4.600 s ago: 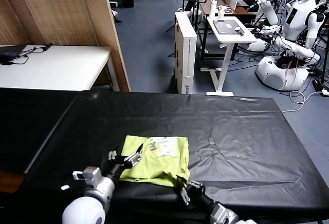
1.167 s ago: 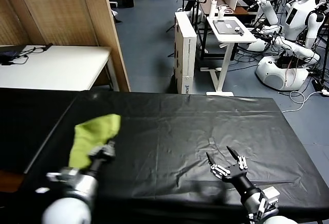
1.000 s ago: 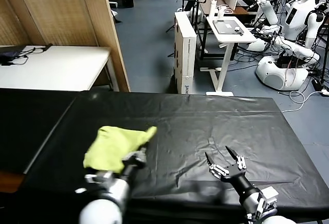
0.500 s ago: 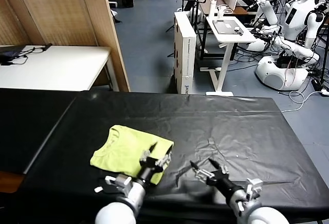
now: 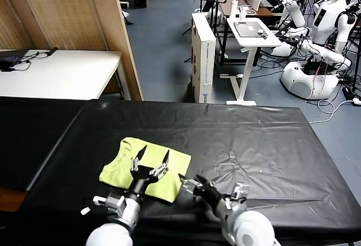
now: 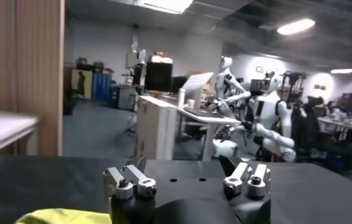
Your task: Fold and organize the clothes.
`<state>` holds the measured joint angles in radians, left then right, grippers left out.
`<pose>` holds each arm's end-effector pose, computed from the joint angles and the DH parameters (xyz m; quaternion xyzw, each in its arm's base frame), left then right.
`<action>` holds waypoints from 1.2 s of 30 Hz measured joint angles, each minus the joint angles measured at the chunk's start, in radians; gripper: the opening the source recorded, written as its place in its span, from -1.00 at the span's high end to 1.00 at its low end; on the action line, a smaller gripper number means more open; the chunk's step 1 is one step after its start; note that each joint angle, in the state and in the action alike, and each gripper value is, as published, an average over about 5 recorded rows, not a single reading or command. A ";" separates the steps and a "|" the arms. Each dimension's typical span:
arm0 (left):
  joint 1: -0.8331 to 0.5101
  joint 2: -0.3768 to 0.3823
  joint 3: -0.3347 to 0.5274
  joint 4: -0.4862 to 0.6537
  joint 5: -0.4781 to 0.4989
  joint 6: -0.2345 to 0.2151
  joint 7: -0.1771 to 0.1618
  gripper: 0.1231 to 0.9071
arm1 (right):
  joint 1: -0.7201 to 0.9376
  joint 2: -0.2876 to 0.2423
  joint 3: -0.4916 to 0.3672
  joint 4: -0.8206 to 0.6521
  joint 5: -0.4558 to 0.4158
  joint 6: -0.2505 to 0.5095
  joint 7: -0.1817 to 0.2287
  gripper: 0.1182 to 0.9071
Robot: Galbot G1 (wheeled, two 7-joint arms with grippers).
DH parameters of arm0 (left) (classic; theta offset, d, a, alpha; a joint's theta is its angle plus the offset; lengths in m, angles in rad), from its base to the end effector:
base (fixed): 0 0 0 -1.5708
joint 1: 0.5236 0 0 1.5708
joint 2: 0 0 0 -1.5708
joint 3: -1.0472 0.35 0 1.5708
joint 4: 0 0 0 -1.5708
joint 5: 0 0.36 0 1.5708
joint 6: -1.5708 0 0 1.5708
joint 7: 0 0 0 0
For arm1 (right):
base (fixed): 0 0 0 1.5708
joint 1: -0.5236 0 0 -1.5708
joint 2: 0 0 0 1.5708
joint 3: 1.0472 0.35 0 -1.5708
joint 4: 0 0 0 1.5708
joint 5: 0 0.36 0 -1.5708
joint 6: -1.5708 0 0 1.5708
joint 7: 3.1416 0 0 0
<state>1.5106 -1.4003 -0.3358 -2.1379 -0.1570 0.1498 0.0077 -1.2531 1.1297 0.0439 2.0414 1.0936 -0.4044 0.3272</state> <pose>0.1936 -0.0293 -0.2800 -0.1333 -0.9894 0.0407 0.0404 0.2312 0.0542 -0.2854 0.2159 -0.8843 -0.2746 0.3099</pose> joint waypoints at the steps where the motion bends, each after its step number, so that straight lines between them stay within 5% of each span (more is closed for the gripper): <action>1: 0.002 -0.003 -0.002 -0.001 0.001 -0.001 0.000 -1.00 | 0.005 0.007 -0.008 -0.008 0.001 0.000 -0.001 -0.99; 6: 0.014 -0.010 -0.018 -0.010 0.004 -0.006 -0.004 -1.00 | 0.017 0.033 -0.028 -0.037 0.001 0.004 -0.004 -0.69; 14: 0.018 -0.005 -0.043 -0.033 -0.010 -0.007 -0.010 -1.00 | 0.008 0.036 -0.021 -0.036 -0.007 0.009 -0.005 0.50; 18: 0.009 -0.001 -0.062 -0.028 -0.030 -0.008 -0.013 -1.00 | 0.001 0.018 0.010 -0.022 -0.026 -0.006 0.003 0.90; 30: 0.015 0.019 -0.109 -0.009 -0.069 -0.010 -0.034 -1.00 | 0.058 -0.055 0.123 -0.058 -0.205 -0.102 -0.040 0.91; 36: 0.029 0.023 -0.108 -0.006 -0.079 -0.019 -0.083 -1.00 | 0.043 -0.087 0.154 -0.039 -0.229 -0.127 -0.047 0.83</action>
<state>1.5392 -1.3770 -0.4437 -2.1444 -0.2362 0.1309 -0.0753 -1.2103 1.0422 0.1978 2.0020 0.8646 -0.5310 0.2804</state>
